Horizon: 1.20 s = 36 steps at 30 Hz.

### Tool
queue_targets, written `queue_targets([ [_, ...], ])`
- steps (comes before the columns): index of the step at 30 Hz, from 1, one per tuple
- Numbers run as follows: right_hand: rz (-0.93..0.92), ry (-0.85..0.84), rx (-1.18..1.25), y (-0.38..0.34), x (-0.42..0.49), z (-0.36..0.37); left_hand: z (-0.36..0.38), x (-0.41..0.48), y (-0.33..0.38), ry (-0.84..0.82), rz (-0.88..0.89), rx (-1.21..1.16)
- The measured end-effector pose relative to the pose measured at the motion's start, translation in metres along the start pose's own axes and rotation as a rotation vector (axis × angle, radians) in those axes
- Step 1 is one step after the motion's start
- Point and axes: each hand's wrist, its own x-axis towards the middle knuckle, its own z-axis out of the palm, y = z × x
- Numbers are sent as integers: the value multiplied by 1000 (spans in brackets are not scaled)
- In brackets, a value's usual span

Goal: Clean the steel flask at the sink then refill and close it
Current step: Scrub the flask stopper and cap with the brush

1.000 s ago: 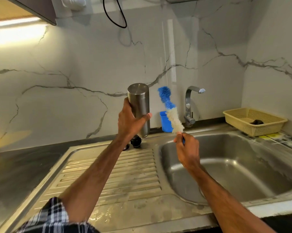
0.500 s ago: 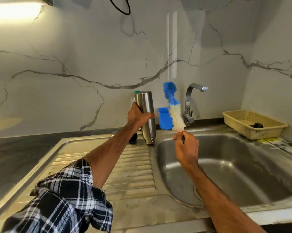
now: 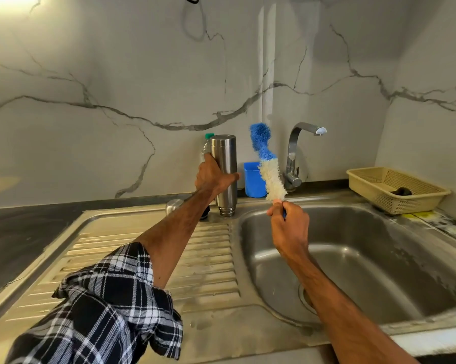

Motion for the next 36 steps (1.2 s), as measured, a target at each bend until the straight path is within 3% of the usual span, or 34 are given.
queue_targets([
  [5,9,8,-4,0,1,1,-2,4,-6,-53,31,96],
  [11,5,18,25,-7,1,3,-31,6,-31,-402,100,827],
  [15,-2,27,21,-8,-2,2,-38,-8,-43,-611,100,1025],
  [20,-3,34,1,-5,-2,-1,-33,-19,-60,-482,252,1026],
  [28,11,46,-9,-2,2,-4,-42,-24,-69,-353,283,832],
  [33,37,53,90,-11,-2,-11,-50,-64,-64,-225,195,262],
  [36,62,44,178,-17,-5,-15,-48,-91,-54,-273,56,-31],
])
